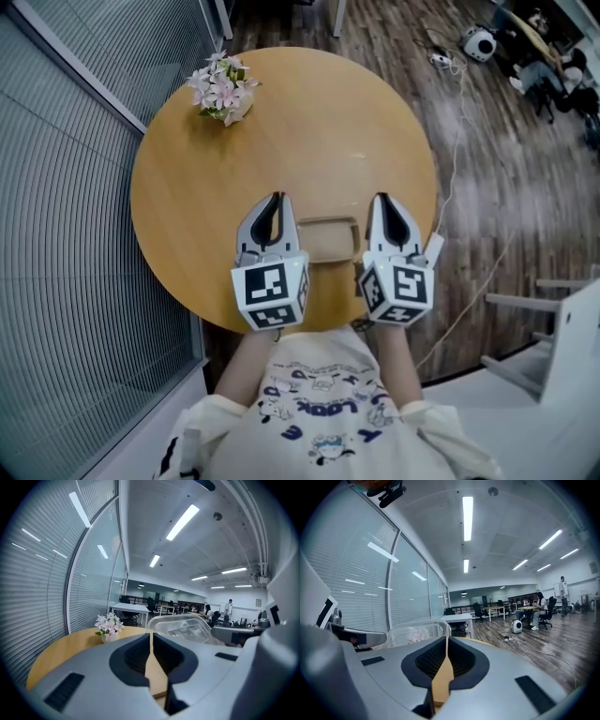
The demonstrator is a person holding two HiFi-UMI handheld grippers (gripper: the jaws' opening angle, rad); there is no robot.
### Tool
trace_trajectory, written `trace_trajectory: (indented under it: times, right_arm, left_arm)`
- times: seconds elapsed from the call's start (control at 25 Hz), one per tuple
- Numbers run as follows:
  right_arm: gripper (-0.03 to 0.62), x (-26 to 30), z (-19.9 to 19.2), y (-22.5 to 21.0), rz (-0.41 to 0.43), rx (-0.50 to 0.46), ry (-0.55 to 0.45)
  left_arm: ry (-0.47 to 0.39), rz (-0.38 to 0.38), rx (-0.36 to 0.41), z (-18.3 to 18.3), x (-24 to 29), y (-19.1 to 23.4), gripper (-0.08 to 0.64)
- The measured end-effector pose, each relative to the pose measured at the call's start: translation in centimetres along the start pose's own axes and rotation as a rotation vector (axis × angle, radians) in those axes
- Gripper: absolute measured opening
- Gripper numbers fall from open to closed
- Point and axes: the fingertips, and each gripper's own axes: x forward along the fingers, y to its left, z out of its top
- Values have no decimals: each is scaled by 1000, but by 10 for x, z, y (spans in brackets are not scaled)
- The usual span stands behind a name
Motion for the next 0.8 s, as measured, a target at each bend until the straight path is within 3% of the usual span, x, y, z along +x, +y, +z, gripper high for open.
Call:
trace_trajectory:
  times: [0.8]
  right_arm:
    - [17, -2, 34, 20, 49, -56, -70]
  left_arm:
    - [-97, 49, 29, 35, -15, 12, 21]
